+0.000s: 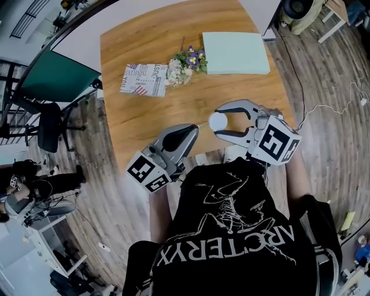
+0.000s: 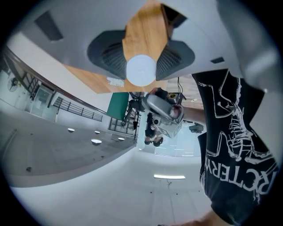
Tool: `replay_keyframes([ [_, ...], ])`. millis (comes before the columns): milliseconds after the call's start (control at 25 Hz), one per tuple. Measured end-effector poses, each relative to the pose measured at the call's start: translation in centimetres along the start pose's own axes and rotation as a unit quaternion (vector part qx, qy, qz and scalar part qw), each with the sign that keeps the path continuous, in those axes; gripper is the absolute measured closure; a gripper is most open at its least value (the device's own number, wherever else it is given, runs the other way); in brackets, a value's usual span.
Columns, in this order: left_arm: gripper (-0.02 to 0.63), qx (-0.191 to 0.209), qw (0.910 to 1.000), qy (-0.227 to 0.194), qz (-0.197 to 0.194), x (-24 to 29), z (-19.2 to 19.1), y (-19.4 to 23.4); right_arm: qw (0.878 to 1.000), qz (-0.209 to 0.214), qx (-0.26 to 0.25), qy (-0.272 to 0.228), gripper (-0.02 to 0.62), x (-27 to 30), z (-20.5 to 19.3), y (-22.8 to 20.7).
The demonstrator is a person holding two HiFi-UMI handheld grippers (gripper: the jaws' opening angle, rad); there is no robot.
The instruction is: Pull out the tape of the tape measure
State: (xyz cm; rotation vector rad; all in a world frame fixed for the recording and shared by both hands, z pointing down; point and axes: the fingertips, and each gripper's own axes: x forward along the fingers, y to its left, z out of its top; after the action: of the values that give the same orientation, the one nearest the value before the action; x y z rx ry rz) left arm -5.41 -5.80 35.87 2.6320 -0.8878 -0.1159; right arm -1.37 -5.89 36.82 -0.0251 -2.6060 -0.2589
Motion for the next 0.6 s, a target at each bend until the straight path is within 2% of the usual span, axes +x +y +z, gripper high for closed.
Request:
replay_keyframes([
  [160, 0.591, -0.017, 0.9984, -0.028, 0.046, -2.9, 1.1, 2.3, 0.999, -0.031, 0.019, 0.001, 0.385, -1.6, -1.2, -1.7],
  [280, 0.591, -0.012, 0.9953, -0.039, 0.088, -5.3, 1.9, 3.9, 0.998, -0.059, 0.038, 0.008, 0.385, -3.2, -2.1, -3.1],
  [600, 0.591, -0.006, 0.9785, -0.070, 0.194, -11.6, 4.3, 7.4, 0.990, -0.123, 0.061, 0.016, 0.385, -7.6, -4.3, -6.1],
])
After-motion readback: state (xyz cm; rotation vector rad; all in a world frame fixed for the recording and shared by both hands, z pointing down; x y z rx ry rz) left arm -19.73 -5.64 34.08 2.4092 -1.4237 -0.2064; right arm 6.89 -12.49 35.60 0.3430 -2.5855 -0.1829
